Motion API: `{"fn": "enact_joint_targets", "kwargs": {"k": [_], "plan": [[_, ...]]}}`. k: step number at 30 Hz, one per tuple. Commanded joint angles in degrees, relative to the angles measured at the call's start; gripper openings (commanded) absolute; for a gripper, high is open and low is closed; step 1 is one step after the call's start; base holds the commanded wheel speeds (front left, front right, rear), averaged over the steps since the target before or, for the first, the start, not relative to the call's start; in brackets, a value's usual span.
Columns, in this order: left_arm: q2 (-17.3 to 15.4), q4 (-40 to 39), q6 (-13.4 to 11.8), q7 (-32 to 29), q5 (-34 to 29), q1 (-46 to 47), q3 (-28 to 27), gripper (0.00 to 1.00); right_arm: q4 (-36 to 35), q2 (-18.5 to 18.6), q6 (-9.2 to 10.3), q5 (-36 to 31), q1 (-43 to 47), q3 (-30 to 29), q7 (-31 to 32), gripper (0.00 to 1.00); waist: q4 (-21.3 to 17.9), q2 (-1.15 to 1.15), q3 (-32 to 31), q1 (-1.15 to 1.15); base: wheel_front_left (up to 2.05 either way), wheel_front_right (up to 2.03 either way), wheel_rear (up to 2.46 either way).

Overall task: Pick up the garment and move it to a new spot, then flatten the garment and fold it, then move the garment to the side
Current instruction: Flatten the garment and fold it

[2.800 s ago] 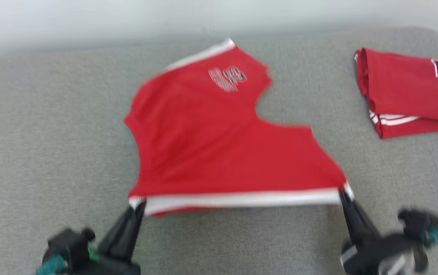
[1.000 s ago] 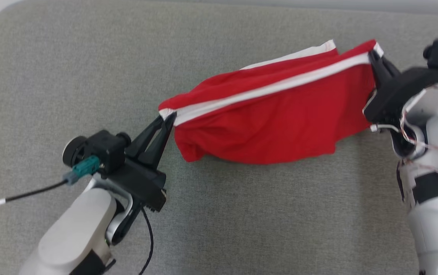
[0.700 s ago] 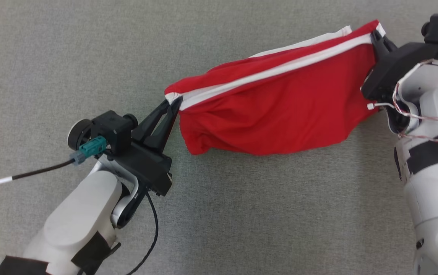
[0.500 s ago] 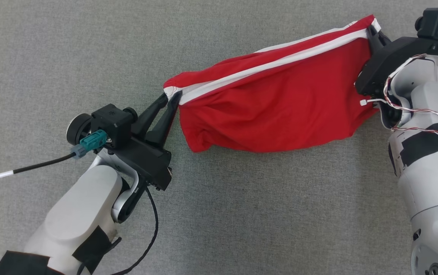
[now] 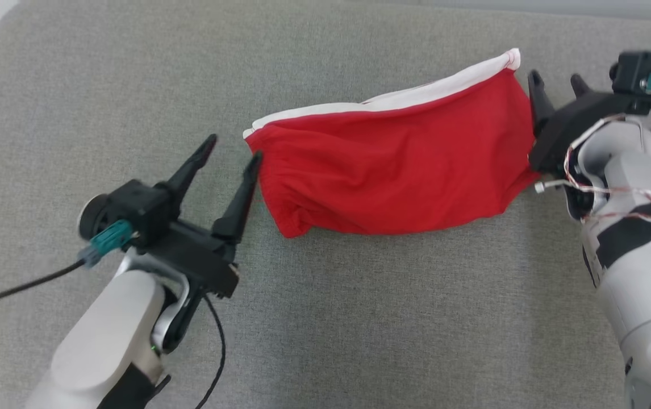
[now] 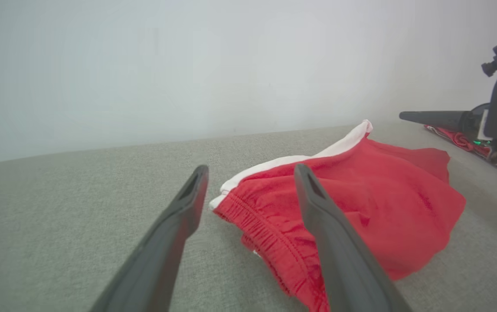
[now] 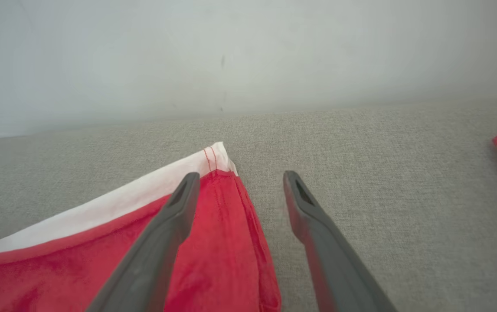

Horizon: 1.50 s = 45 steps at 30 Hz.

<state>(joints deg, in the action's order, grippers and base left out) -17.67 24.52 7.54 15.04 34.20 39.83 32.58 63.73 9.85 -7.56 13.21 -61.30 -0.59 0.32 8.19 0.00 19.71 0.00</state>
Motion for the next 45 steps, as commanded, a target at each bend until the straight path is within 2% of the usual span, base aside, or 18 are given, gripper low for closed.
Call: {"fn": "enact_joint_targets", "kwargs": {"k": [1, 9, 14, 20, 25, 26, 27, 28, 32, 36, 45], "plan": [[0.01, -1.28, -0.12, 0.17, -1.63, -2.18, -2.41, 1.0, 0.22, 0.8, 0.12, 0.78, 1.55, 0.9, -0.5, 1.0, -0.06, 0.0, -0.97, 0.0, 0.0, 0.0, 0.0], [2.85, -9.85, -0.88, 0.17, -9.86, -12.45, -16.95, 1.0, 0.45, 3.38, 0.12, 5.02, 6.09, 4.21, -1.38, 1.0, 1.03, 0.0, -2.4, 0.0, 0.0, 0.0, 0.0], [4.95, -12.82, -0.54, 0.17, -12.84, -16.92, -22.31, 1.0, 0.84, 4.41, 0.12, 6.32, 7.4, 5.45, -1.05, 1.0, 1.9, 0.0, -2.39, 0.0, 0.0, 0.0, 0.0], [7.54, -15.26, -0.03, 0.16, -16.09, -21.31, -26.51, 1.0, 1.74, 4.62, 0.12, 7.17, 7.68, 6.85, -0.91, 1.0, 3.02, 0.0, -1.9, 0.0, 0.0, 0.0, 0.0], [8.92, -15.9, -0.08, 0.17, -17.61, -23.09, -27.49, 1.0, 3.6, 4.28, 0.12, 7.37, 7.79, 8.09, 0.97, 1.0, 3.65, 0.0, -1.96, 0.0, 0.0, 0.0, 0.0], [9.01, -15.93, -0.08, 0.17, -17.72, -23.29, -27.36, 1.0, 4.08, 4.18, 0.12, 7.66, 7.91, 8.2, 1.41, 0.82, 3.76, 0.0, -2.07, 0.0, 0.0, 0.0, 0.0], [9.07, -15.9, -0.14, 0.17, -17.76, -23.39, -27.26, 1.0, 4.59, 4.1, 0.12, 7.76, 8.05, 8.46, 1.92, 0.05, 3.86, 0.0, -2.2, 0.0, 0.0, 0.0, 0.0], [9.09, -15.84, -0.13, 0.17, -17.82, -23.41, -27.23, 1.0, 4.99, 3.98, 0.12, 8.0, 8.1, 8.6, 2.33, 0.0, 3.92, 0.0, -2.31, 0.0, 0.0, 0.0, 0.0], [9.17, -15.48, -0.13, 0.17, -17.99, -23.91, -27.48, 1.0, 4.9, 3.5, 0.12, 8.53, 8.28, 9.22, 1.62, 0.0, 3.63, 0.0, -3.47, 0.0, 0.0, 0.0, 0.0], [8.77, -15.56, -0.13, 0.17, -18.22, -25.18, -28.13, 1.0, 2.22, 2.23, 0.12, 9.35, 9.59, 12.32, 0.34, 0.0, 2.27, 0.0, -5.52, 0.0, 0.0, 0.0, 0.0], [8.05, -16.34, -0.12, 0.17, -19.24, -29.83, -30.64, 1.0, -8.83, 3.82, 0.12, 17.9, 18.69, 18.56, 0.1, 0.0, -2.36, 0.0, -9.98, 0.0, 0.0, 0.0, 0.0]]}}
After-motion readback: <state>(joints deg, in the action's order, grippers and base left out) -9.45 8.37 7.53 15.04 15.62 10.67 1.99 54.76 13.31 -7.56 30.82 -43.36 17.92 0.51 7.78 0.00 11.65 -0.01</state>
